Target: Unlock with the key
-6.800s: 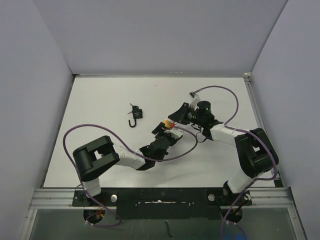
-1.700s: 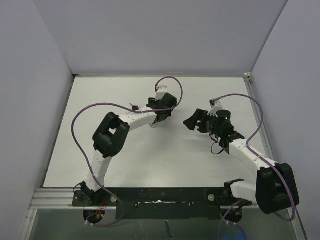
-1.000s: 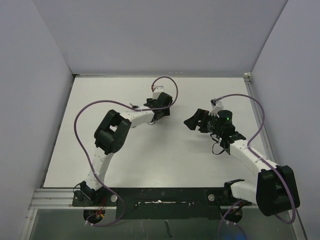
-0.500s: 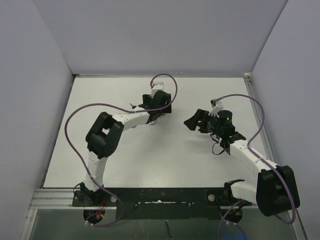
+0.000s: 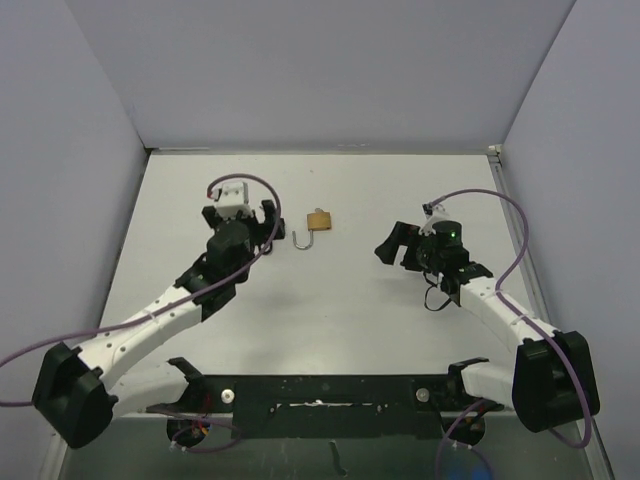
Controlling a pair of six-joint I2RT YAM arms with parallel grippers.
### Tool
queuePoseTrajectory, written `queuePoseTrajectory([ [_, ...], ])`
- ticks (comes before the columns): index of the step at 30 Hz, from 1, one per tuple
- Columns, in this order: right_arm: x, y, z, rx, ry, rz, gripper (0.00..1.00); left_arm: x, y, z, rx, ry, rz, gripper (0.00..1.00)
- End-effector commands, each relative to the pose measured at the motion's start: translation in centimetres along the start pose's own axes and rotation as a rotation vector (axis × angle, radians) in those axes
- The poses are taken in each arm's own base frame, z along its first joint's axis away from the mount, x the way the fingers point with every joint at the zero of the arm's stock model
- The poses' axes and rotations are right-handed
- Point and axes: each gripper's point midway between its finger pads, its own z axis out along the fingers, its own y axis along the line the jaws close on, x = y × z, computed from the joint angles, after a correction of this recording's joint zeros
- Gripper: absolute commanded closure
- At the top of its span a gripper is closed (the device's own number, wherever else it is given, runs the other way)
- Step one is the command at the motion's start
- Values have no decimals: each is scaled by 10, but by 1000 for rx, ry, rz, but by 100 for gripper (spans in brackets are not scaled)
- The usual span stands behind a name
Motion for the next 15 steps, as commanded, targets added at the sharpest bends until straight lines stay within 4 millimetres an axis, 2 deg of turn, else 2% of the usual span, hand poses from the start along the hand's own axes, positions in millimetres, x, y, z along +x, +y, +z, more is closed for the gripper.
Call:
queuePoseTrajectory([
  [1, -29, -12, -11, 121, -87, -24, 3, 17, 61, -36, -156, -10, 29, 2],
  [4, -32, -26, -15, 211, -126, 0, 1, 20, 91, -62, -216, -43, -2, 2],
  [8, -34, -42, -24, 324, -167, 33, 2, 12, 120, -87, -281, -121, -43, 2],
  [11, -36, -46, -27, 360, -174, 41, 2, 9, 127, -95, -286, -143, -48, 2],
  [15, -35, -43, -26, 353, -150, 26, 2, 10, 129, -96, -292, -138, -48, 2],
])
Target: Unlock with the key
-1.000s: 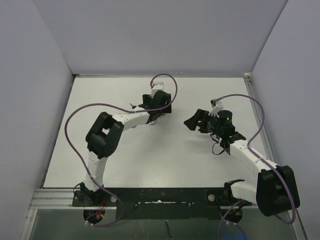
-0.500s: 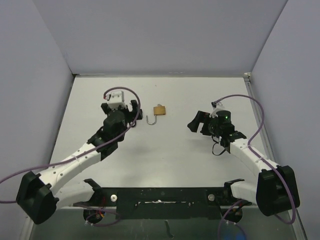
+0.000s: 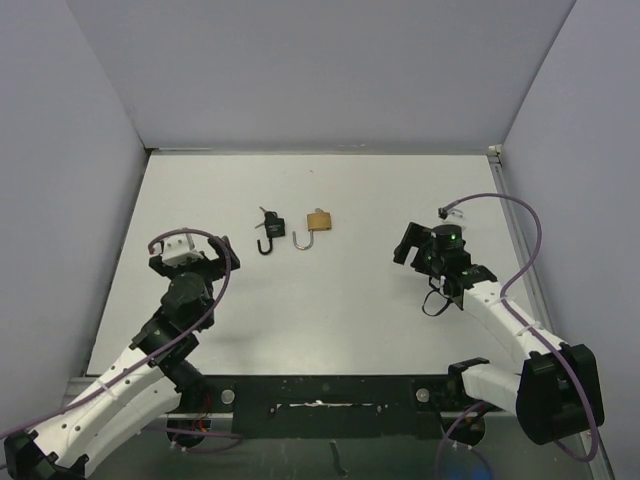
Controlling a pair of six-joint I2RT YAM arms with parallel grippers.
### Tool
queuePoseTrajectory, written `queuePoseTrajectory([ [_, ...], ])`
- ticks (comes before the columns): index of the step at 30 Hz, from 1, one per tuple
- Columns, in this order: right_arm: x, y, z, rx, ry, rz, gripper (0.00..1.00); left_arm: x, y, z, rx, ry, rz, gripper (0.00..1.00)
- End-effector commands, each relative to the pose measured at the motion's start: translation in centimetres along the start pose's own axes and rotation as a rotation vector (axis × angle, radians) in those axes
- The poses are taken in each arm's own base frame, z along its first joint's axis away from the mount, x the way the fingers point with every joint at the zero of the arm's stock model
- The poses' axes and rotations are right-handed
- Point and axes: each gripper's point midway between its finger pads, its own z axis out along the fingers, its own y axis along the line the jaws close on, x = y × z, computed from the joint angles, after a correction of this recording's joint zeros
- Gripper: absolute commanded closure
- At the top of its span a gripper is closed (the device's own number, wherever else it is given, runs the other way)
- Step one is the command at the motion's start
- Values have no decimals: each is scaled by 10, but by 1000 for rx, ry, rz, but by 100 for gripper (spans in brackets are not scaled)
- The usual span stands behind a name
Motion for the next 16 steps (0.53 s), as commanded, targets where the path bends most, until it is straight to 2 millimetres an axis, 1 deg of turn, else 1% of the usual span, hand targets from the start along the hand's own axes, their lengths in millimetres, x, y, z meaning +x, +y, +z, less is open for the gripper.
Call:
queuePoseTrajectory([
  [1, -27, 6, -7, 22, -64, 8, 2, 0, 6, 2, -39, -5, -2, 2],
  [6, -26, 8, -9, 16, -46, 1, 2, 7, 2, 4, -35, 23, -4, 2],
  [10, -31, 6, -12, 33, -70, 31, 2, 13, -2, 5, -26, 41, -23, 2],
  [12, -34, 4, -15, 42, -82, 38, 2, 13, -4, 5, -21, 40, -28, 2],
  [14, -33, 6, -17, 25, -78, 22, 2, 12, -5, 6, -16, 39, -32, 2],
  [16, -32, 4, -19, 35, -90, 18, 2, 12, -6, 6, -16, 40, -31, 2],
])
